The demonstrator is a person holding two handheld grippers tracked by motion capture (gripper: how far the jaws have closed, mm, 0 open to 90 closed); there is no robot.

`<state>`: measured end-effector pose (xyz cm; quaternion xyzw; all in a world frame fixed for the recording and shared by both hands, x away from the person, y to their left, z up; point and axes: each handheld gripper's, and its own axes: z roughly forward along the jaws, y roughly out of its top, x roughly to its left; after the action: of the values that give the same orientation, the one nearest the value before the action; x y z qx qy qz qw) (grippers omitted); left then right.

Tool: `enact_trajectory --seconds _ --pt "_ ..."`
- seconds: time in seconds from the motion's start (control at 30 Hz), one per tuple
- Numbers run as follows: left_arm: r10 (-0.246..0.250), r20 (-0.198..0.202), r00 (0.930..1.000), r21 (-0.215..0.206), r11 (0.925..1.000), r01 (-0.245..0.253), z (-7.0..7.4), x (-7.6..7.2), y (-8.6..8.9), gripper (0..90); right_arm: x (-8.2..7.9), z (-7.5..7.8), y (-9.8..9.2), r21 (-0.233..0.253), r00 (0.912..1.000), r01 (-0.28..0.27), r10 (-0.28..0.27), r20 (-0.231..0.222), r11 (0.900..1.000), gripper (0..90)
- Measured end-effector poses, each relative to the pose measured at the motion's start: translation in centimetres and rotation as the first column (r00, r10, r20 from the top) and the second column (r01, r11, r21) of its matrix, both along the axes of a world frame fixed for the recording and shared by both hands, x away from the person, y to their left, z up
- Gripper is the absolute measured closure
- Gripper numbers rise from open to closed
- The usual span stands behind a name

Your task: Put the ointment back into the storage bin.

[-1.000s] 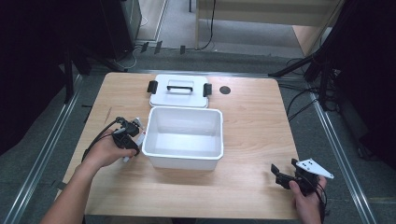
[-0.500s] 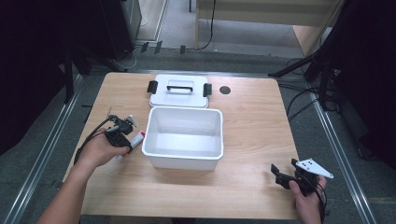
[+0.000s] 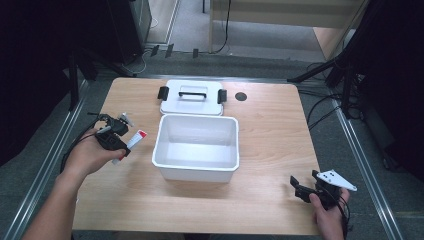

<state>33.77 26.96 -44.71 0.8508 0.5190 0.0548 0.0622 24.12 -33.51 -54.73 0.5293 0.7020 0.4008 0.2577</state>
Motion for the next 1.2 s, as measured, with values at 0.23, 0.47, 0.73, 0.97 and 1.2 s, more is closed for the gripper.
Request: enact_trajectory --seconds 0.23,0.47,0.73,0.97,1.2 --pt "0.007 0.031 0.9995 0.01 0.9999 -0.007 2.2 -0.4 0.5 73.1 0.0 0.0 0.0 -0.002 1.0 0.001 -0.001 -0.001 1.0 13.1" --pt "0.007 0.06 0.9982 0.012 0.9999 -0.008 4.4 -0.8 0.6 73.1 0.0 0.0 0.0 -0.003 1.0 0.002 -0.002 -0.002 1.0 13.1" --pt "-0.018 0.088 0.9959 0.028 0.9995 0.015 6.6 -1.1 0.0 73.1 0.0 0.0 0.0 -0.003 1.0 0.001 -0.001 -0.002 1.0 13.1" --pt "-0.052 0.092 0.9944 0.038 0.9981 0.049 8.0 -1.1 -1.0 73.2 0.0 0.0 0.0 -0.001 1.0 0.002 -0.002 -0.001 1.0 13.1" --pt "-0.095 0.097 0.9907 0.045 0.9948 0.091 9.3 -0.8 -1.9 73.1 0.0 0.0 0.0 0.0 1.0 -0.001 0.001 -0.002 1.0 13.1"
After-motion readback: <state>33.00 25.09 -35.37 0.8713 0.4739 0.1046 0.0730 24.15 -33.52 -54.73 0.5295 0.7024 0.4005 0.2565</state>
